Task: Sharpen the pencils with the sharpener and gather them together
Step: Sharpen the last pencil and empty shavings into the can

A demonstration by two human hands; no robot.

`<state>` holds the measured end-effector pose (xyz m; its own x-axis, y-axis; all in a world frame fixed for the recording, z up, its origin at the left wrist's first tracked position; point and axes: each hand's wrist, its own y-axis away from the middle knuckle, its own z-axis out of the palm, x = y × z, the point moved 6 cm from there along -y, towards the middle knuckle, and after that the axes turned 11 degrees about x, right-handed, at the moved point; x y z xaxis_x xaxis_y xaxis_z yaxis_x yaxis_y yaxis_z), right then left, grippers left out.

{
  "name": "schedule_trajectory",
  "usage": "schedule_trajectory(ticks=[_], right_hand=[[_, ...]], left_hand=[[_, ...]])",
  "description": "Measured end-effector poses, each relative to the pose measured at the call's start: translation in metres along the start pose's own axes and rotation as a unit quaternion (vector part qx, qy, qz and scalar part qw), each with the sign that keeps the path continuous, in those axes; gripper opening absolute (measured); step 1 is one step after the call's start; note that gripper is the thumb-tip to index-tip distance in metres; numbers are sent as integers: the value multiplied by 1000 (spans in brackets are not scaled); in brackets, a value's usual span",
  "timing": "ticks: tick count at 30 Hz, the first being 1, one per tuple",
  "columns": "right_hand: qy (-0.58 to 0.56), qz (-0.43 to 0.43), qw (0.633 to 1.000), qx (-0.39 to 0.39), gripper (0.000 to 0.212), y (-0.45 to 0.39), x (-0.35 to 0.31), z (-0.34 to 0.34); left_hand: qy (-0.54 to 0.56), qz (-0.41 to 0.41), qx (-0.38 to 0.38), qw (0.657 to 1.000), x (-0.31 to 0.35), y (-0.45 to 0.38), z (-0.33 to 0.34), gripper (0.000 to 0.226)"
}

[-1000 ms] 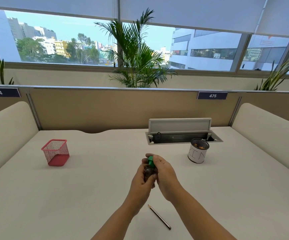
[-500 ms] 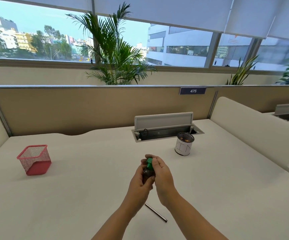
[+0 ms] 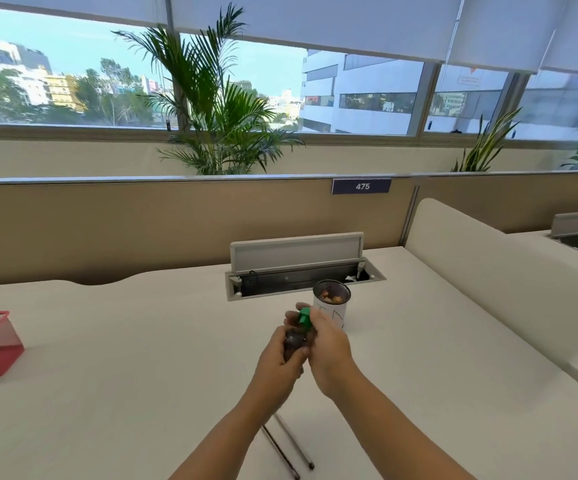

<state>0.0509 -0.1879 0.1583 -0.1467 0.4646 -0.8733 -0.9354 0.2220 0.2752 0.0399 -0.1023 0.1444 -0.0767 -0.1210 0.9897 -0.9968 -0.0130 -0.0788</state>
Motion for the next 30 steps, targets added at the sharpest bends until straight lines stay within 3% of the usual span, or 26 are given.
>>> schedule_trajectory(ticks=[5,9,14,19,26,30], right_hand=[[-120,103,987,24,33,-72,-31,-37],[-100,113,987,51,33,-129,-58,-60],[-73,106,989,80,34,-182,-76,-74],[-53,106,989,88,30,-213,-72,-85],[-30,97,991,88,26,-232,-62,-91],[-20,92,991,94,24,-235,-60,-93]], left_hand=[[-24,-40,9,999,7,-55,50,20],[-28,-120,28,992,-2,-101,72,43],[-119,-136,57,982,-12,-147,80,39],[-230,-87,89,965,-11,-177,83,27],[-375,11,111,920,8,-196,92,33],[-394,55,103,912,19,-198,101,41]])
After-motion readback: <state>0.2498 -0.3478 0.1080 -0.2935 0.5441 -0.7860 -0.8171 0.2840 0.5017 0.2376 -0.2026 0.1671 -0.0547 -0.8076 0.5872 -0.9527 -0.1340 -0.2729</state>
